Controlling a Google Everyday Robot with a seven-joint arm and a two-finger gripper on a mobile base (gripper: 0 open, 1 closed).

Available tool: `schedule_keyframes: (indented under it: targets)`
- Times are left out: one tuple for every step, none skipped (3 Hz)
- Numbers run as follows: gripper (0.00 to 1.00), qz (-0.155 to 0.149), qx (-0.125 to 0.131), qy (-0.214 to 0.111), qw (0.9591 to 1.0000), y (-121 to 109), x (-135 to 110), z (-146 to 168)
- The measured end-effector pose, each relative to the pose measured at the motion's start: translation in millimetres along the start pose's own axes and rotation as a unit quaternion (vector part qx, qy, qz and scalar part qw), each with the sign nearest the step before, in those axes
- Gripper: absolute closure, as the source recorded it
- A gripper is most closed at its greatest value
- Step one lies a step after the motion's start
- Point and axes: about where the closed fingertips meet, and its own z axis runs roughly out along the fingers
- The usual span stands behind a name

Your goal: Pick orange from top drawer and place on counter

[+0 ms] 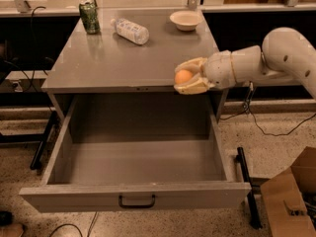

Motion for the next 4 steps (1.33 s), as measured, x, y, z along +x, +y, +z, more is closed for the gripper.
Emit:
schedule_keyframes:
  targets:
    - [1.00,-0.043,0.002,-0.003,0.9991,-33,-32,-6]
    - [1.00,-0.032,0.012,-0.006,0.9994,-76,-37,0]
    - [1.00,0.018,0.041,-0.003,0.9990,-111,-22,8]
    - [1.00,0.070,0.083,0.029,0.9937,-138,-4,17]
